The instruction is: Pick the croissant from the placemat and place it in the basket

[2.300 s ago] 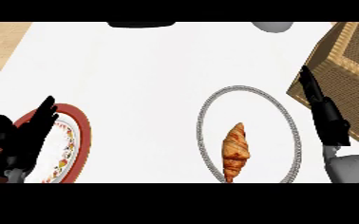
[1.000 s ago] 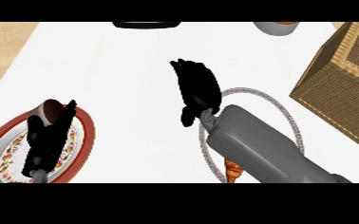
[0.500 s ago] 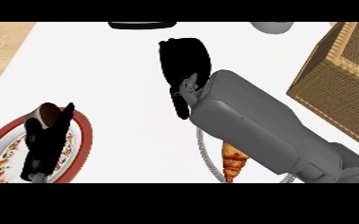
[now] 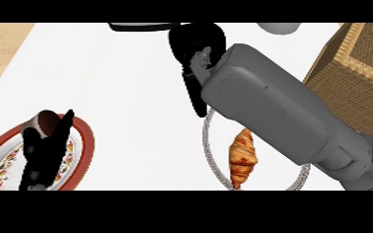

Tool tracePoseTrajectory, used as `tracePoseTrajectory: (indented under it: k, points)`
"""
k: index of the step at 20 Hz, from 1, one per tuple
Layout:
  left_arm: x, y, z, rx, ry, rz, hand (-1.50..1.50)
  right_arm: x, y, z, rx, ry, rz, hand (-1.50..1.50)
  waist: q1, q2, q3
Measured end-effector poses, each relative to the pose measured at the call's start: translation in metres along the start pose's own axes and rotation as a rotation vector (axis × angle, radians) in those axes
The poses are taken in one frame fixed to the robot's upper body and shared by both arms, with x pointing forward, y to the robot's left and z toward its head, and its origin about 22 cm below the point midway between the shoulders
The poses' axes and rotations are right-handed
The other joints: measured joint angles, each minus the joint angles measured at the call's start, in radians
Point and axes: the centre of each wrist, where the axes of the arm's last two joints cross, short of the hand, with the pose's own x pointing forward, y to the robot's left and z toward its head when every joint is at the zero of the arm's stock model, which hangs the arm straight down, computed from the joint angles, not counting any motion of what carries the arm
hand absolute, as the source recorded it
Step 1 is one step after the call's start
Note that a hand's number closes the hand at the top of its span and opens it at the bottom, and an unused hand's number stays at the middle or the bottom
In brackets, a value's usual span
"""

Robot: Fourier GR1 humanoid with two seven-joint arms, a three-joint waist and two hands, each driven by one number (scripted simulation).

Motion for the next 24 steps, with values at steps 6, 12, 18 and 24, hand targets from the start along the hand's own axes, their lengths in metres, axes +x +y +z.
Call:
tracePoseTrajectory:
  k: [6, 12, 18, 24]
  points:
    - [-0.001, 0.003, 0.003, -0.002, 0.006, 0.005, 0.00, 0.000, -0.006, 0.004, 0.048, -0.010, -0.002, -1.50, -0.008, 0.002, 0.002]
    - [0.000, 0.003, 0.004, -0.001, 0.003, 0.005, 0.00, 0.006, 0.014, 0.004, 0.078, -0.008, 0.000, -1.50, -0.007, 0.006, 0.003]
    - [-0.001, 0.001, 0.005, -0.003, -0.004, 0.007, 0.00, -0.003, 0.045, 0.002, 0.099, 0.006, 0.020, -1.50, -0.006, 0.010, 0.005]
    - [-0.002, -0.001, 0.005, -0.006, -0.012, 0.008, 0.00, -0.017, 0.074, -0.005, 0.135, 0.043, 0.046, -1.50, -0.003, 0.013, 0.007]
